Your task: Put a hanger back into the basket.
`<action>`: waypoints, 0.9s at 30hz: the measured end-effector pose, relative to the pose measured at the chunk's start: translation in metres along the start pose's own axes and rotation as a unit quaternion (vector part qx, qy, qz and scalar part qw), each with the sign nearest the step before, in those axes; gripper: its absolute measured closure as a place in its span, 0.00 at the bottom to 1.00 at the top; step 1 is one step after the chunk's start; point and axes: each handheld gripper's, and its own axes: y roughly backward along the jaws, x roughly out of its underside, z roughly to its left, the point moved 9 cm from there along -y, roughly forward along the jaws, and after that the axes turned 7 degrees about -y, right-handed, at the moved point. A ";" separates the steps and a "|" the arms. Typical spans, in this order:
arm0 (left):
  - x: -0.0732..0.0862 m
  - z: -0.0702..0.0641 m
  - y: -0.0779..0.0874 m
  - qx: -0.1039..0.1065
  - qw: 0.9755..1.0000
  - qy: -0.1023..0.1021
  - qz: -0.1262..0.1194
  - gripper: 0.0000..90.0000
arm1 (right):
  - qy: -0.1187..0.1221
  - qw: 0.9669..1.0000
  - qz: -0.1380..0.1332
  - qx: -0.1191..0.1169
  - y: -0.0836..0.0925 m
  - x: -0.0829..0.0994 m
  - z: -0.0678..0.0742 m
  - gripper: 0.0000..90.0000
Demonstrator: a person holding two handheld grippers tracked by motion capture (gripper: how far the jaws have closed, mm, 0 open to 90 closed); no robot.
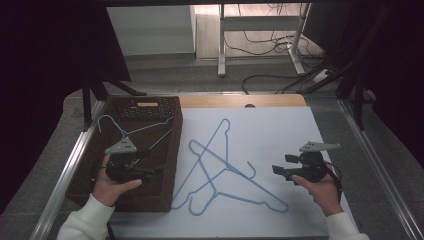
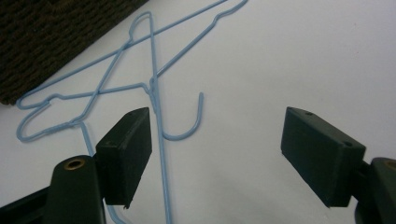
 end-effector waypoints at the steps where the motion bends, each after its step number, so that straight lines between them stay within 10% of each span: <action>1: 0.000 -0.001 -0.001 -0.001 1.000 -0.001 0.002 0.18 | 0.003 1.000 0.002 0.002 -0.001 0.000 0.001 0.28; 19: 0.000 -0.004 -0.004 -0.004 1.000 -0.008 0.004 0.18 | 0.053 0.998 0.041 0.002 -0.012 0.010 0.028 0.30; 27: -0.003 -0.005 -0.004 -0.011 1.000 -0.011 0.001 0.17 | 0.117 0.988 0.099 -0.016 -0.032 0.025 0.065 0.34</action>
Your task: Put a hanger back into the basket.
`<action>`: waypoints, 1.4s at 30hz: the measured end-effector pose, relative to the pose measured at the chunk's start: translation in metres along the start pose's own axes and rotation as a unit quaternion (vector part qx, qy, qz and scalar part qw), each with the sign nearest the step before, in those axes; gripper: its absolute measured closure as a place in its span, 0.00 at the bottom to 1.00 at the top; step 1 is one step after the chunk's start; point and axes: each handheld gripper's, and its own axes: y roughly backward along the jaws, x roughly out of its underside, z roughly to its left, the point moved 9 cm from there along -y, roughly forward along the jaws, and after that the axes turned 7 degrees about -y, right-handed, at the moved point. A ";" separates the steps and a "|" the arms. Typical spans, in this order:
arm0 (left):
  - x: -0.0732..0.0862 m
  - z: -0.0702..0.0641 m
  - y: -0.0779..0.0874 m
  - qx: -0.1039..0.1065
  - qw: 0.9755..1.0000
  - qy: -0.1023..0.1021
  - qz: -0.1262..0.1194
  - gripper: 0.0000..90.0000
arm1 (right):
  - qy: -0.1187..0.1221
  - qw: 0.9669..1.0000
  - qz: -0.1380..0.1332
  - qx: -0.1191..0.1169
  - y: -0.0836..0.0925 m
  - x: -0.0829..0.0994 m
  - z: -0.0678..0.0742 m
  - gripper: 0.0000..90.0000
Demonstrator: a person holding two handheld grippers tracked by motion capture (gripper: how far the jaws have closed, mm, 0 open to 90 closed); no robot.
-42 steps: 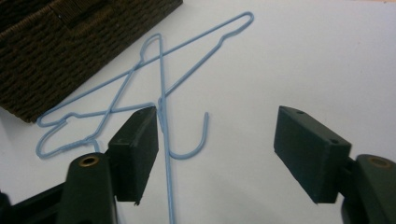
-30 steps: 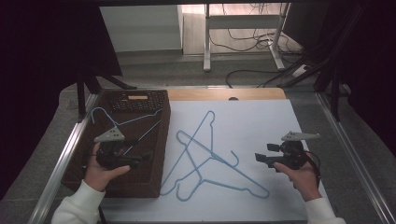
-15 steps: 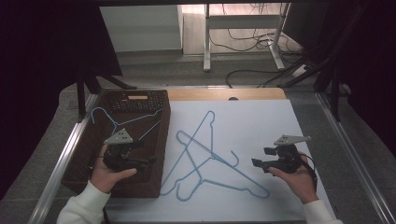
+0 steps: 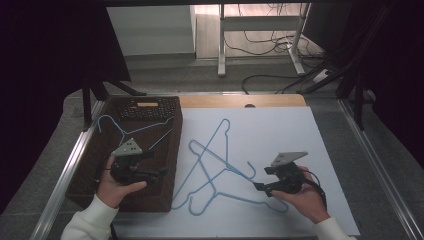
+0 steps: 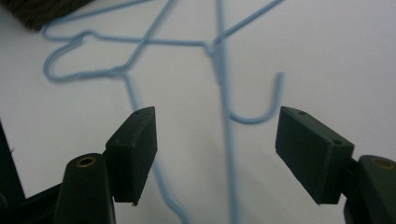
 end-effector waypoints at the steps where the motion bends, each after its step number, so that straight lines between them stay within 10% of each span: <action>1: 0.000 0.000 0.000 0.001 1.000 0.000 0.000 0.17 | 0.021 1.000 0.016 -0.003 -0.009 0.000 0.010 0.37; 11: 0.001 -0.003 0.001 0.003 1.000 -0.004 0.000 0.17 | 0.089 0.994 0.070 -0.005 -0.044 0.002 0.043 0.45; 29: 0.001 -0.006 0.000 0.005 1.000 -0.006 0.001 0.18 | 0.132 0.983 0.128 0.010 -0.080 0.001 0.060 0.66; 42: 0.003 -0.005 -0.001 0.004 1.000 -0.006 0.003 0.18 | 0.137 0.978 0.156 -0.028 -0.082 0.001 0.060 0.96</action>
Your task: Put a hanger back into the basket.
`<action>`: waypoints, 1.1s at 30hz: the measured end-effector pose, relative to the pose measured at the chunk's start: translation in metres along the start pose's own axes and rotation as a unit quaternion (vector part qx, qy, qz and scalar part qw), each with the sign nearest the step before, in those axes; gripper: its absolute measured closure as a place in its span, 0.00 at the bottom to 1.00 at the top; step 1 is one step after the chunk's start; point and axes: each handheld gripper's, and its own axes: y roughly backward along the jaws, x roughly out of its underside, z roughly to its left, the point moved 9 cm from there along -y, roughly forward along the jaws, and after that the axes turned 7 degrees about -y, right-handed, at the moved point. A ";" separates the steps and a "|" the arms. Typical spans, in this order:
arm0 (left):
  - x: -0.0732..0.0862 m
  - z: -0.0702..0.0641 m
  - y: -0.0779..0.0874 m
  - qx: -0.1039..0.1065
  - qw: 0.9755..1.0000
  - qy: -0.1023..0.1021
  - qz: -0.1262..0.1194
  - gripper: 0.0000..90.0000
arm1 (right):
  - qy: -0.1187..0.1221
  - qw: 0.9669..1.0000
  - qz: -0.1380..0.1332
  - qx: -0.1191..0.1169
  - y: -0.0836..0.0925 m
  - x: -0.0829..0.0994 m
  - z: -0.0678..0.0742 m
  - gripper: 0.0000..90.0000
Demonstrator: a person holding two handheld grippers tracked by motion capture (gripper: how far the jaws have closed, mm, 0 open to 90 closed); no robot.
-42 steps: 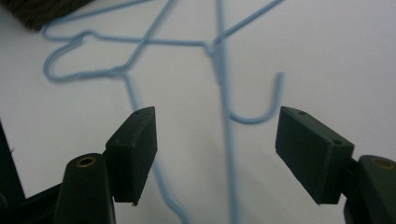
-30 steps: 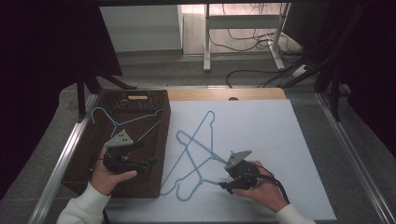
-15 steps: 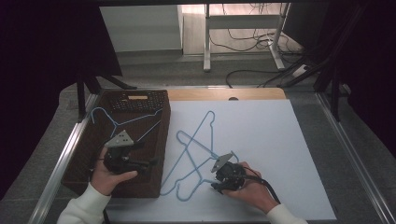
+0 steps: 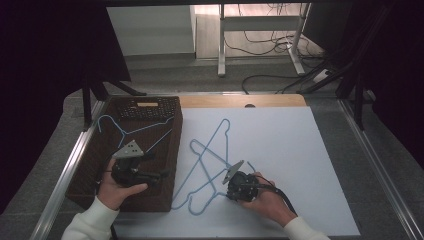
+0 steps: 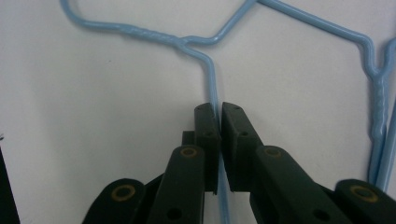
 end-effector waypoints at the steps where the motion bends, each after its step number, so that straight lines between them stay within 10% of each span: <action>1: 0.000 0.000 0.000 0.000 1.000 0.000 0.000 0.18 | 0.006 1.000 0.000 0.002 0.000 0.000 0.000 0.97; 11: 0.000 0.003 0.003 -0.005 1.000 -0.003 -0.008 0.20 | -0.036 0.997 -0.058 -0.047 0.029 0.005 -0.014 0.97; 24: -0.002 0.002 0.002 -0.012 1.000 -0.015 -0.015 0.23 | -0.104 0.973 -0.175 -0.107 0.086 0.013 -0.037 0.97; 33: -0.008 -0.005 -0.006 -0.008 0.999 -0.030 -0.013 0.24 | -0.131 0.960 -0.210 -0.134 0.105 0.016 -0.044 0.97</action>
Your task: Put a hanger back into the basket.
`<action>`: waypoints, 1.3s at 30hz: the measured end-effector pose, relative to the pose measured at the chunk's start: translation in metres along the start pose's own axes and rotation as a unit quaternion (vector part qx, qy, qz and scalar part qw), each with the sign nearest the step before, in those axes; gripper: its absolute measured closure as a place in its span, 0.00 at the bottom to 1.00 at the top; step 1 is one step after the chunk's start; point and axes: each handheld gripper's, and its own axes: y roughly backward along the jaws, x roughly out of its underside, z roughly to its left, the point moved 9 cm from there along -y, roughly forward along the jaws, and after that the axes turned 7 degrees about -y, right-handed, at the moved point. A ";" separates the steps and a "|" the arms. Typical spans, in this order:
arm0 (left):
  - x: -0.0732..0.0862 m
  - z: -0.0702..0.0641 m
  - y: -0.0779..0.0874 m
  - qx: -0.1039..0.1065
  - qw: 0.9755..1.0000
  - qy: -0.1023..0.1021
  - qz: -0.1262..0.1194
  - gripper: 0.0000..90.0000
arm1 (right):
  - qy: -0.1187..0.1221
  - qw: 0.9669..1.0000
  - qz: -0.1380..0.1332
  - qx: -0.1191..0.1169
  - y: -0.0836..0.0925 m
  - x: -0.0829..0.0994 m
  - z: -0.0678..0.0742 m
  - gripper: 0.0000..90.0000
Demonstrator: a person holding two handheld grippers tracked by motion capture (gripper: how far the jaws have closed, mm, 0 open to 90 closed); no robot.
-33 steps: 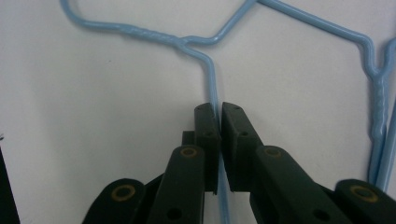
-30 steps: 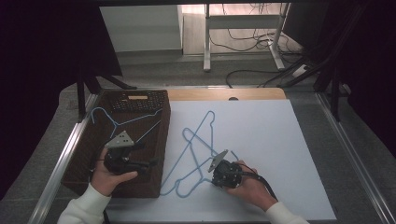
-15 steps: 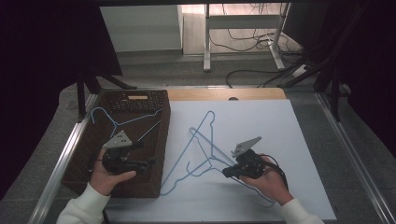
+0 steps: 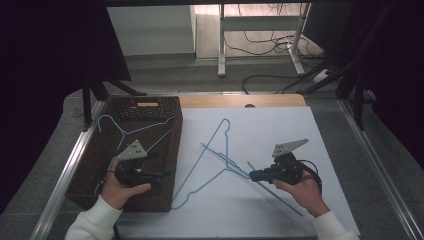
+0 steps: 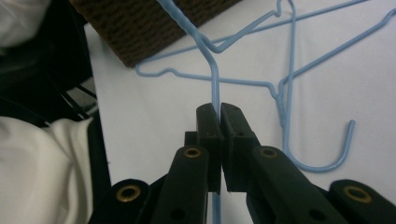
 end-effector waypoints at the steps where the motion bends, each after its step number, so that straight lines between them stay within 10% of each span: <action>1: -0.001 -0.001 0.000 0.000 1.000 -0.001 -0.001 0.25 | -0.003 1.000 -0.005 -0.005 0.002 -0.001 0.001 0.97; 26: -0.044 -0.034 -0.053 0.053 0.997 -0.045 0.026 0.28 | -0.026 0.998 -0.033 -0.044 0.019 -0.005 0.004 0.97; 39: -0.053 -0.053 -0.089 0.131 0.989 -0.050 0.049 0.31 | -0.028 0.997 -0.030 -0.064 0.021 -0.003 0.007 0.97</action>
